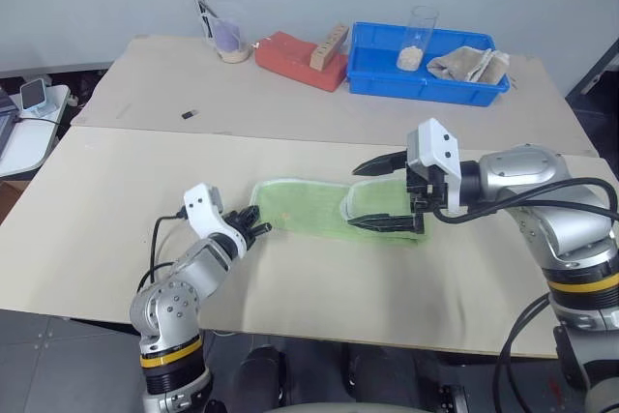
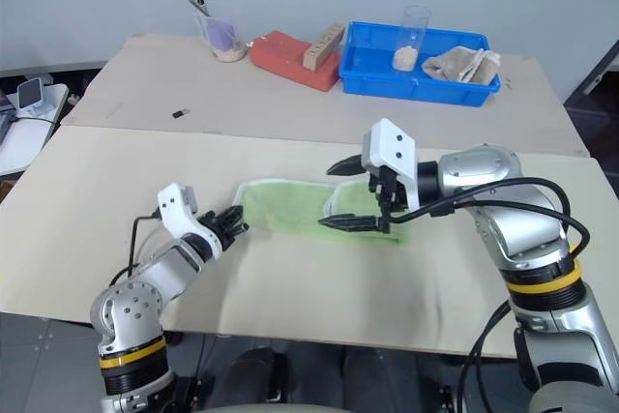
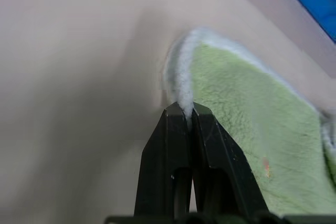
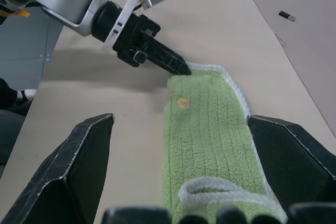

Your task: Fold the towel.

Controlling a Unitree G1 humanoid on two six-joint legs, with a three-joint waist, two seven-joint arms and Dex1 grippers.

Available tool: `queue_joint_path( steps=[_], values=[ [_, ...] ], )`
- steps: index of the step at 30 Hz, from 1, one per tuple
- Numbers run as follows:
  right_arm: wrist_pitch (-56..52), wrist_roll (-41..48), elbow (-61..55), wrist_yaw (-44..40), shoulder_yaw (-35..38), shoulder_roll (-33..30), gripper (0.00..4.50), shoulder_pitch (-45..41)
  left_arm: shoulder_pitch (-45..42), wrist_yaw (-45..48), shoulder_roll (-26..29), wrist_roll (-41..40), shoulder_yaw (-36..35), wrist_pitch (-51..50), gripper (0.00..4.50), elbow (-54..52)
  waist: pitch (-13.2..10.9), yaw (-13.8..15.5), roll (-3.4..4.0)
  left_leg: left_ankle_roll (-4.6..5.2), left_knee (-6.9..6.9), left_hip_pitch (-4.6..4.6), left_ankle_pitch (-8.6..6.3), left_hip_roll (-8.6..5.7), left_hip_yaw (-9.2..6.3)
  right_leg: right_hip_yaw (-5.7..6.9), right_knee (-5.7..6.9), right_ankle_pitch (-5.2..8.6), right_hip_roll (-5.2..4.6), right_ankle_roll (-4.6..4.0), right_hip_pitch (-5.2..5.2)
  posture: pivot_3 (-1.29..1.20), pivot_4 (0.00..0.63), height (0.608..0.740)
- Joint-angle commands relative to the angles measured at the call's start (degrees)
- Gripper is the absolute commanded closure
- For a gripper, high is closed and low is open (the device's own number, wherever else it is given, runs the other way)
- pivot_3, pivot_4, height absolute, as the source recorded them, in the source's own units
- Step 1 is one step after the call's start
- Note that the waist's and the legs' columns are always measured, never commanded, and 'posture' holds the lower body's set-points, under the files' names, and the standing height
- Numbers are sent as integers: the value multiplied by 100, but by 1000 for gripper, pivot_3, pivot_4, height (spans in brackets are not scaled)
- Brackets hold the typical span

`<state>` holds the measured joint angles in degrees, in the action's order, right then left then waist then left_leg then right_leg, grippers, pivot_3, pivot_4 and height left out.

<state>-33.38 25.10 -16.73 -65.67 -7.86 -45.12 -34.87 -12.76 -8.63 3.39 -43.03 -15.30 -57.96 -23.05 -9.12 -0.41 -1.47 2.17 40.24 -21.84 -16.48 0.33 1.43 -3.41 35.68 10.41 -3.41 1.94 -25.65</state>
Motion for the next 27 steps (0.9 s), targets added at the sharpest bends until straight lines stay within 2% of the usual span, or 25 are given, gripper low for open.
queue_joint_path(
  steps=[1, 5, 11, 16, 22, 25, 27],
  values=[
    [-12, 102, -181, -55, 575, -445, 0, 150, -555, 607, 381, 126, 581, 190, 4400, -274, 0, 34, 0, -1, 0, -2, 1, -1, -1, 1, -3, 0, 0, 0, 0, 0, 150, 714],
    [-116, 137, -295, -153, 1139, -1170, 0, 672, -1213, 1412, 600, 187, 1416, 207, 4400, -100, 0, 77, 0, -1, -1, -2, 1, -7, 4, 3, -25, 0, -4, 1, 15, 0, 150, 714],
    [-530, 353, -805, -17, 2115, -1792, 0, 1564, -2079, 2669, 298, 497, 2453, 701, 4400, 999, -1, 69, -1, 2, -10, 10, -1, -6, 11, 5, -65, -4, -3, 10, 47, 0, 150, 714],
    [-1115, 622, -1470, 334, 2924, -1866, 0, 2306, -2674, 3617, -141, 1298, 3295, 1763, 4400, 2431, -1, 91, -1, 2, -9, 6, 0, -9, 23, 9, -67, -2, 0, 13, 49, 0, 150, 714],
    [-1611, 938, -2093, 748, 3405, -1773, 0, 2841, -2884, 4227, -496, 1703, 3485, 2328, 4400, 3171, -2, 72, -3, 3, -10, -3, -1, -9, 20, 5, -69, 1, 0, 17, 47, 0, 150, 714],
    [-1685, 1004, -2173, 872, 3493, -1786, 0, 2972, -2909, 4529, -533, 1729, 3490, 2338, 3456, 3245, -2, 79, -3, 3, -9, -4, -1, -10, 17, 5, -68, 3, 0, 21, 46, 0, 150, 714],
    [-1694, 1026, -2178, 923, 3493, -1807, 0, 3011, -2895, 4780, -537, 1654, 3505, 2231, 2566, 3187, -2, 86, -3, 3, -8, -3, -1, -10, 16, 5, -68, 4, -1, 23, 47, 0, 150, 714]
  ],
)
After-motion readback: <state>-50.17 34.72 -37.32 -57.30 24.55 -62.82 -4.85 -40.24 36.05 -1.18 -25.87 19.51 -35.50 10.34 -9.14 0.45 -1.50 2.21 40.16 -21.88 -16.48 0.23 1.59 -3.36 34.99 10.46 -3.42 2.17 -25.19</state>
